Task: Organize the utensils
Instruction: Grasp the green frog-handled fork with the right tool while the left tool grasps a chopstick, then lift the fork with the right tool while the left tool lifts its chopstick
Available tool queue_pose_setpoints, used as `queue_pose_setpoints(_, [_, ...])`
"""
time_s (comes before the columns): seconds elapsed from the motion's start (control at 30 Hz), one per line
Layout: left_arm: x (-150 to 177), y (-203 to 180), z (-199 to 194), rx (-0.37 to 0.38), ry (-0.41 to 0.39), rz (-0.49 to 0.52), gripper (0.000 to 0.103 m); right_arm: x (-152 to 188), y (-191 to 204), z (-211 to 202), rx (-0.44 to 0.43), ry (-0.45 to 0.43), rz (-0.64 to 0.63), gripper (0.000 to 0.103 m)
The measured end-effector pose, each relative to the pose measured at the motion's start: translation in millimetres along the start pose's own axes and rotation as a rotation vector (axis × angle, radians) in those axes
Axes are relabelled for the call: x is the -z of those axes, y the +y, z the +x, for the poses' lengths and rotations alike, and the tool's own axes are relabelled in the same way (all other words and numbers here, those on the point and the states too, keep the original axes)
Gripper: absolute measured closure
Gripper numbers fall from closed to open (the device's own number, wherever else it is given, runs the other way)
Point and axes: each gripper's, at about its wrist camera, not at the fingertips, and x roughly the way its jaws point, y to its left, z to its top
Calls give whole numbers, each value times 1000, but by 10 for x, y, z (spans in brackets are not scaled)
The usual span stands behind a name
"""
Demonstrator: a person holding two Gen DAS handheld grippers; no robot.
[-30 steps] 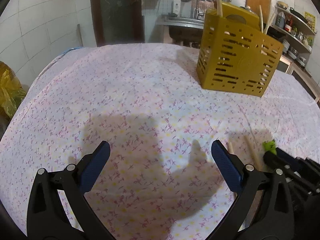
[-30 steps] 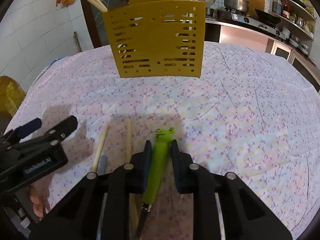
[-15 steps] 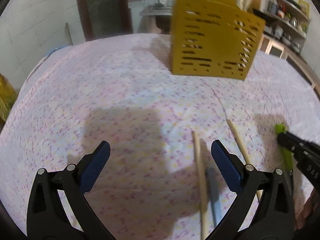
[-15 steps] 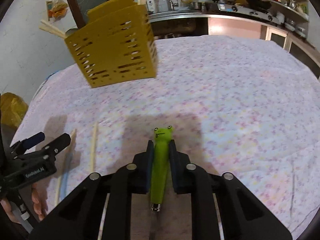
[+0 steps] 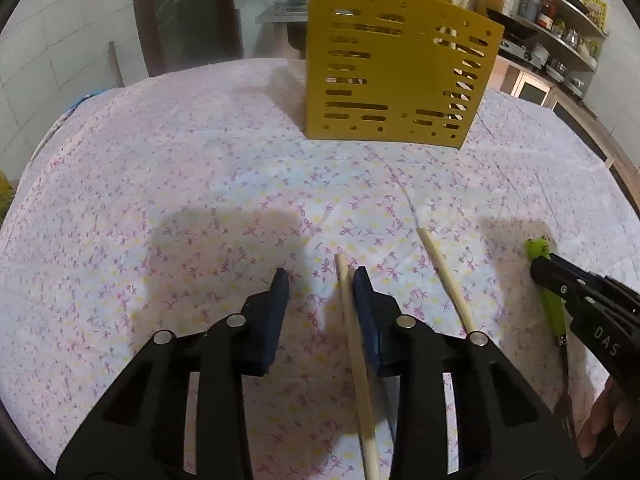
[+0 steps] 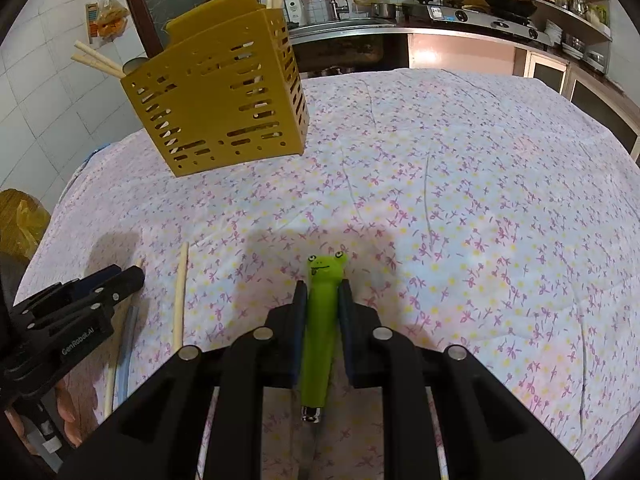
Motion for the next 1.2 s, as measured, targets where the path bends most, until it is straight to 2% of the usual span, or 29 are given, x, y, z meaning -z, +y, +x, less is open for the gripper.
queue_pose_setpoints(0.07, [-15, -25, 10, 1, -1, 15, 86, -14, -6, 6, 2, 10, 5, 87])
queue_pose_setpoints(0.13, [-47, -36, 21, 17, 6, 23, 96, -21, -10, 4, 3, 22, 9, 87])
queue_pose_setpoints(0.3, [-40, -4, 19, 36, -5, 20, 97, 1, 3, -11, 9, 13, 15, 87])
queue_pose_setpoints(0.4, [-32, 23, -54, 43, -32, 16, 97, 11, -3, -109, 0, -31, 33, 87])
queue_pose_setpoints(0.6, [-45, 105, -378, 19, -172, 3, 97, 28, 62, -465, -28, -198, 39, 87])
queue_pose_setpoints(0.83, [-74, 262, -917, -8, -400, -22, 98, 52, 220, -838, -50, -401, 9, 87])
queue_pose_setpoints(1.1, [-7, 270, -1346, -35, -598, -18, 98, 142, 387, -1107, -21, -567, -44, 87])
queue_pose_setpoints(1.2, [32, 287, -1459, -34, -649, -21, 98, 173, 446, -1168, -7, -613, -69, 87])
